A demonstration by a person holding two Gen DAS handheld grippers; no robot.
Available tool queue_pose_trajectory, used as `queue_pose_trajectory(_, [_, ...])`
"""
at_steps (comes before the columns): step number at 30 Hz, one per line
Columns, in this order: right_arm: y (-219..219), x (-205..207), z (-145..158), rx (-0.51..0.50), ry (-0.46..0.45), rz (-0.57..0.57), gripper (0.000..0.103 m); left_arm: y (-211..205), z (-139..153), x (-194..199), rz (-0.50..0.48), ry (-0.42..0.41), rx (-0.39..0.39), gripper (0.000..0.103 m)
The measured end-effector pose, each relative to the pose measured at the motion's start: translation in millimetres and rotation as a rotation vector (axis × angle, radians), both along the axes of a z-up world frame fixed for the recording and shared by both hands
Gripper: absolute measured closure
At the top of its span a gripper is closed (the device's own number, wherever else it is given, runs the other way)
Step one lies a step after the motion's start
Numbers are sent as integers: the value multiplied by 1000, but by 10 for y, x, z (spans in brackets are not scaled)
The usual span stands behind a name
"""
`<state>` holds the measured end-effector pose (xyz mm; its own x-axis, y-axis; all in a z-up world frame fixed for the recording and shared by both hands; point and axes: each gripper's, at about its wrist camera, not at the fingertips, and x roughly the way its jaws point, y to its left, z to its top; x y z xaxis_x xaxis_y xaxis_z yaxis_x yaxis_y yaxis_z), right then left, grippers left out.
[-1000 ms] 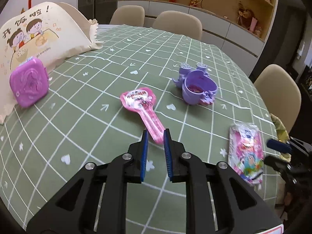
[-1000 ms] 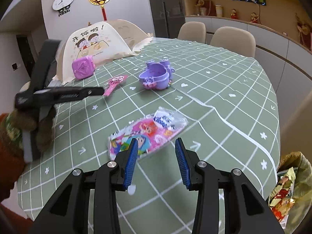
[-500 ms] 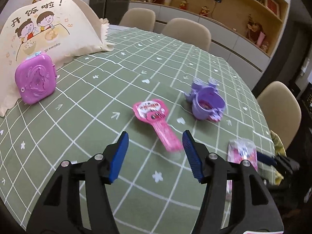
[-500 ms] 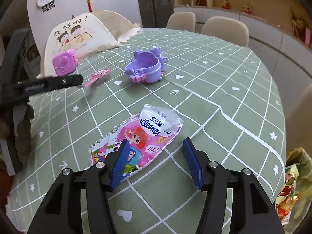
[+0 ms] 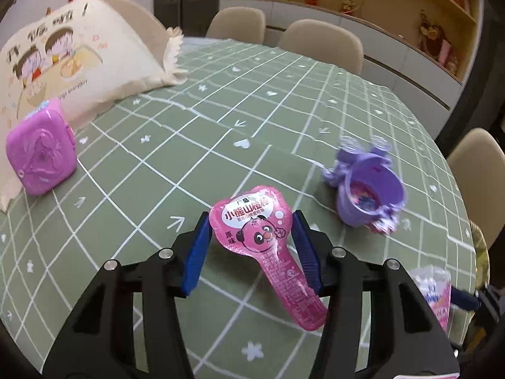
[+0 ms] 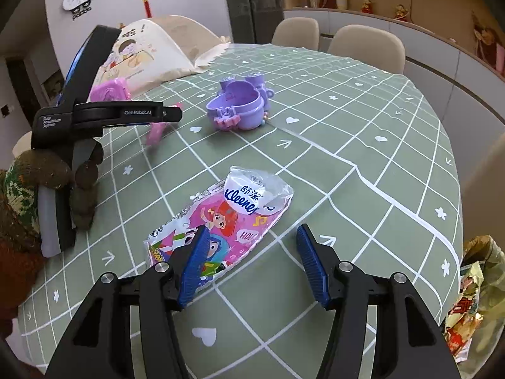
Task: Collect trash
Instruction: 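Grasp the pink lollipop candy pack with the left gripper while the right gripper grasps the Kleenex tissue pack, then carry the candy pack with the left gripper while the right gripper carries the tissue pack to the bin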
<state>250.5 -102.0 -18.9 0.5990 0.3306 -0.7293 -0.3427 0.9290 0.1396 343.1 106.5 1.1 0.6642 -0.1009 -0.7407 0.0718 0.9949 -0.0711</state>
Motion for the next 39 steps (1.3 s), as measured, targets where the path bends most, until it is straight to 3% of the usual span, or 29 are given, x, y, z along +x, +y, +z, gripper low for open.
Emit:
queue_pose_trajectory(5, [-29,51,12,40,23,-30,49,0,144,-262,-28,-24,-50,54])
queue_pose_trajectory(15, [213,20,-18,-122,-32,-23,49,88,150,-668,-7,-52,-179,54])
queue_pose_trajectory(17, [231,-14,-7,-140,-56,-15,66,85,138,-673,-8,-51,-179,54])
queue_pose_trajectory(18, [238,-47,11,-168,-74,-17,84,83,146,-685,-6,-56,-176,54])
queue_pose_trajectory(19, [232,-70,27,-170,-81,-13,93,85,158,-691,-5,-63,-174,54])
queue_pose_trajectory(20, [202,-85,44,-141,-74,-3,95,89,162,-691,-9,-67,-175,54])
queue_pose_trajectory(22, [95,-113,84,-51,-46,11,98,63,173,-721,-18,-73,-179,54])
queue_pose_trajectory(31, [-226,-372,439,1,-161,-31,98,-232,202,-885,-85,-62,-179,54])
queue_pose_trajectory(39, [-899,-613,646,26,-240,-145,98,-910,346,-1067,-216,-84,-142,54])
